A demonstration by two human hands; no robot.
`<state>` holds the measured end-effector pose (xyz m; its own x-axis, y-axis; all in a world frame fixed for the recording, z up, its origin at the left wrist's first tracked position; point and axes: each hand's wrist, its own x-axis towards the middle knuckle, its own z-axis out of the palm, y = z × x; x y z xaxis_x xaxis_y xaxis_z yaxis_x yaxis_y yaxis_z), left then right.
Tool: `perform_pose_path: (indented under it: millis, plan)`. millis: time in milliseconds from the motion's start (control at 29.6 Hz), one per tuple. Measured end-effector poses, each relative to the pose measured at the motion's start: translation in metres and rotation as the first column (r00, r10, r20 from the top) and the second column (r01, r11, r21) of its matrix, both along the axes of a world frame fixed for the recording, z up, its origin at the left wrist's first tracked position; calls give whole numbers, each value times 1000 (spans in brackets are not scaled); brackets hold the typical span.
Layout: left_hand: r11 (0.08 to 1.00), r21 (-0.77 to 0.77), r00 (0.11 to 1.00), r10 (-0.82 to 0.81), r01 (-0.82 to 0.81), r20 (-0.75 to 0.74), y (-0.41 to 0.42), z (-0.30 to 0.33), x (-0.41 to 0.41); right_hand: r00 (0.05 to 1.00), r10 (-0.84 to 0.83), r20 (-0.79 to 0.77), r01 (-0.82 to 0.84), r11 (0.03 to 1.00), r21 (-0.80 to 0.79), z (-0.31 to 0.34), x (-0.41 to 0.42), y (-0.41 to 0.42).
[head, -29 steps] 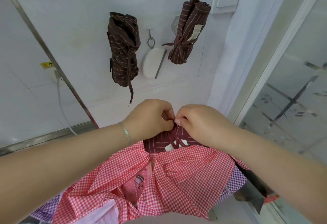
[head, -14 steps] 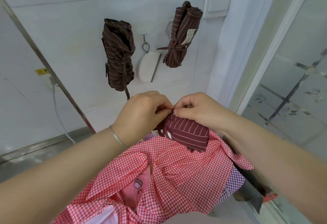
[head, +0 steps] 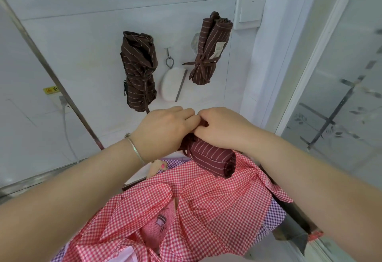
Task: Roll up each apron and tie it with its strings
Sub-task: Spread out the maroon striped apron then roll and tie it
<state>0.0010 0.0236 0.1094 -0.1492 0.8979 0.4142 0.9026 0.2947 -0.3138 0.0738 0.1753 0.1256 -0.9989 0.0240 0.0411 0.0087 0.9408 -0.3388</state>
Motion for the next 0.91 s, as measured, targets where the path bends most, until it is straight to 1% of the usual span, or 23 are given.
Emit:
perform_pose_path:
  millis: [101, 237, 304, 338, 372, 406, 439, 473, 507, 541, 574, 608, 642, 676, 710, 743, 777, 811, 845, 879, 912]
  plan:
    - [1000, 3, 999, -19, 19, 28, 0, -6, -2, 999, -28, 15, 28, 999, 30, -4, -2, -2]
    - [999, 28, 998, -30, 28, 58, -3, -12, -1, 995, -76, 57, 74, 997, 32, -5, 1, 3]
    - [999, 26, 997, -24, 22, 68, -5, -18, 0, 993, -73, 97, 71, 997, 22, -5, 3, 5]
    - [999, 29, 997, -17, 15, 75, -6, -20, 1, 991, -63, 121, 67, 997, -28, -4, 4, 7]
    - [999, 49, 995, -1, -4, 96, -6, -21, 2, 986, -56, 158, 77, 988, -133, -3, 5, 9]
    - [995, 91, 992, 20, -32, 128, -5, -20, 3, 981, -31, 192, 87, 953, -291, -3, 7, 12]
    - [986, 152, 983, 41, -69, 180, -4, -17, 3, 981, 5, 196, 88, 883, -461, -3, 7, 16]
    - [969, 226, 967, 45, -103, 249, -3, -13, 3, 989, 31, 147, 63, 803, -592, -6, 9, 21]
    - [945, 299, 946, 27, -129, 323, -3, -7, 2, 996, 63, 63, -6, 751, -661, -9, 10, 26]
    - [921, 360, 919, -9, -145, 395, -4, 2, 1, 994, 95, -45, -101, 753, -650, -13, 9, 30]
    - [896, 416, 880, -65, -156, 470, -3, 7, 3, 981, 113, -160, -184, 815, -550, -22, 11, 34]
    - [870, 459, 836, -112, -178, 537, -3, 19, 0, 946, 135, -295, -242, 900, -363, -21, 6, 35]
    - [857, 469, 767, -151, -213, 624, -1, 26, 1, 889, 169, -427, -260, 952, -164, -24, 3, 35]
    - [846, 467, 695, -175, -256, 697, 2, 35, -1, 810, 210, -547, -255, 967, -7, -21, -2, 34]
    - [834, 460, 633, -184, -303, 752, 4, 42, -1, 750, 229, -620, -258, 965, 44, -19, -7, 33]
    - [811, 472, 575, -214, -346, 790, 4, 50, -3, 712, 228, -664, -295, 955, 12, -12, -12, 28]
    - [781, 486, 494, -267, -392, 828, 3, 57, -5, 706, 192, -682, -338, 937, -86, -5, -16, 25]
    - [751, 499, 380, -350, -433, 856, 1, 62, -5, 730, 116, -673, -369, 896, -246, 2, -17, 20]
    - [721, 516, 279, -434, -463, 857, -5, 70, -6, 756, 27, -654, -384, 827, -411, 13, -18, 12]
    - [710, 527, 207, -492, -467, 846, -9, 76, -6, 792, -59, -608, -382, 729, -568, 23, -20, 3]
    - [708, 532, 189, -508, -464, 841, -10, 75, -4, 824, -138, -550, -370, 605, -705, 26, -20, -1]
